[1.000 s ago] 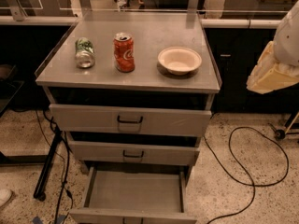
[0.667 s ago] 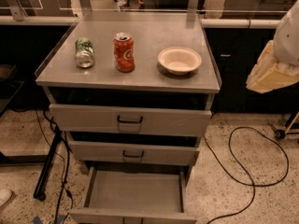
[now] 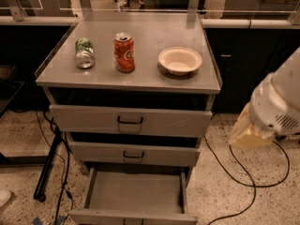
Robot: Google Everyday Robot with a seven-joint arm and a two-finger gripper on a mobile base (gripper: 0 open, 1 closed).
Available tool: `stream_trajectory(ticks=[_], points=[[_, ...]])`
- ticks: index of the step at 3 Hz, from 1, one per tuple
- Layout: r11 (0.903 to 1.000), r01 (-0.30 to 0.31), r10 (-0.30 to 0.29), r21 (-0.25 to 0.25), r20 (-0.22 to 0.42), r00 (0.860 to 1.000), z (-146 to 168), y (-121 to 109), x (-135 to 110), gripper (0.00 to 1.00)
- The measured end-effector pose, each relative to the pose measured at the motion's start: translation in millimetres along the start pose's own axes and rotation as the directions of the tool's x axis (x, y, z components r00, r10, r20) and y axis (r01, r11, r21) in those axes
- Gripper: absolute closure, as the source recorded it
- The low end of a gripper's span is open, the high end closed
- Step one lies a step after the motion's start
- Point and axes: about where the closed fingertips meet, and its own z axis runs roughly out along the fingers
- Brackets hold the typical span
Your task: Close bottom drawer
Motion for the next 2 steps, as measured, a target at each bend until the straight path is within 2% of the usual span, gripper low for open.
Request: stream_trajectory(ticks=[1,2], points=[[0.9992,-0.007,0.006,-0.038,-0.025,1.000,17.4,12.1,9.8,1.00],[0.9992,-0.007,0.006,-0.038,-0.025,1.000,17.3,12.1,9.8,1.00]])
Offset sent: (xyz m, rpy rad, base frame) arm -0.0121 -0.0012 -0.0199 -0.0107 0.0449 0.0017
